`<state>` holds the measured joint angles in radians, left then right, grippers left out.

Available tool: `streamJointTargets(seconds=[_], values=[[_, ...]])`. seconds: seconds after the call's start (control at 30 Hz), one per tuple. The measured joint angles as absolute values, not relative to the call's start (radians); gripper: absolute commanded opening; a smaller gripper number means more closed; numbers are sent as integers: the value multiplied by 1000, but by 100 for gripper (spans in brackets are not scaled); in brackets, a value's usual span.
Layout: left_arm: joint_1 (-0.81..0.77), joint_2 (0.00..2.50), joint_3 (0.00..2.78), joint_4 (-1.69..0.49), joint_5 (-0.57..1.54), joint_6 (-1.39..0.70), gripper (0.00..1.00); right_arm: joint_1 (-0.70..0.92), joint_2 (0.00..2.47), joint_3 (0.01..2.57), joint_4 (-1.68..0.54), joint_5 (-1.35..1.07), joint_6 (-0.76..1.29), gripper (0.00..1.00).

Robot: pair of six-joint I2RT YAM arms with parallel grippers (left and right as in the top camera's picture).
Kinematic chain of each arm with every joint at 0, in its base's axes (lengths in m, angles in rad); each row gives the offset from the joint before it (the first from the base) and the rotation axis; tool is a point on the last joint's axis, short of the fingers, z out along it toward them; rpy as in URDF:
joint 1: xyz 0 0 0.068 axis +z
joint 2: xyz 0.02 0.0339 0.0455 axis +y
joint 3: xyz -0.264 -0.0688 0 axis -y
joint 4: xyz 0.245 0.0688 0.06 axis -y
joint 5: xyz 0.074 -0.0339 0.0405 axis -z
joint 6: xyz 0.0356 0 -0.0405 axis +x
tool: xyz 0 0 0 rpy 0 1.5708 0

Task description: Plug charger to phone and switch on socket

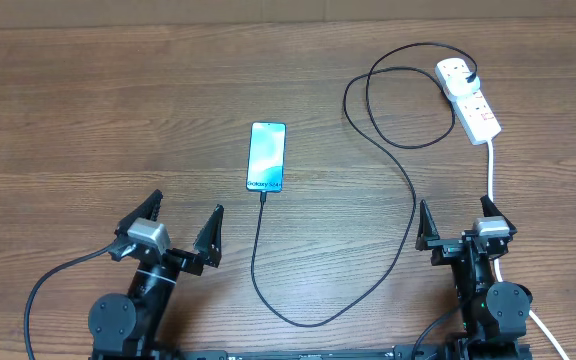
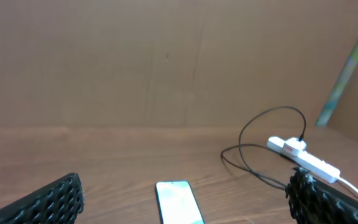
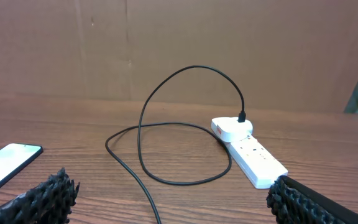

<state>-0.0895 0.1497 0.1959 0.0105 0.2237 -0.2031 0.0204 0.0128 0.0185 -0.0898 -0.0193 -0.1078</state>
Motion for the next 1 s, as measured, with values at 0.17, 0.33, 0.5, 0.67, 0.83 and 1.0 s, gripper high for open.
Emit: streamJointTargets(seconds=[0.17, 0.33, 0.5, 0.67, 0.83, 1.0], values=[[-89, 65, 110, 82, 213, -222, 100, 20, 13, 19, -90, -20, -107, 100], [-89, 17, 41, 140, 207, -244, 100, 20, 13, 19, -90, -20, -107, 100], [-89, 17, 21, 151, 170, -271, 100, 20, 13, 19, -90, -20, -108, 100], [-89, 17, 17, 156, 96, -286, 100, 20, 13, 19, -91, -20, -108, 100], [-89, 17, 17, 157, 20, -286, 100, 20, 13, 19, -91, -19, -107, 100], [-89, 17, 17, 157, -25, -286, 100, 20, 13, 19, -90, -19, -108, 100]])
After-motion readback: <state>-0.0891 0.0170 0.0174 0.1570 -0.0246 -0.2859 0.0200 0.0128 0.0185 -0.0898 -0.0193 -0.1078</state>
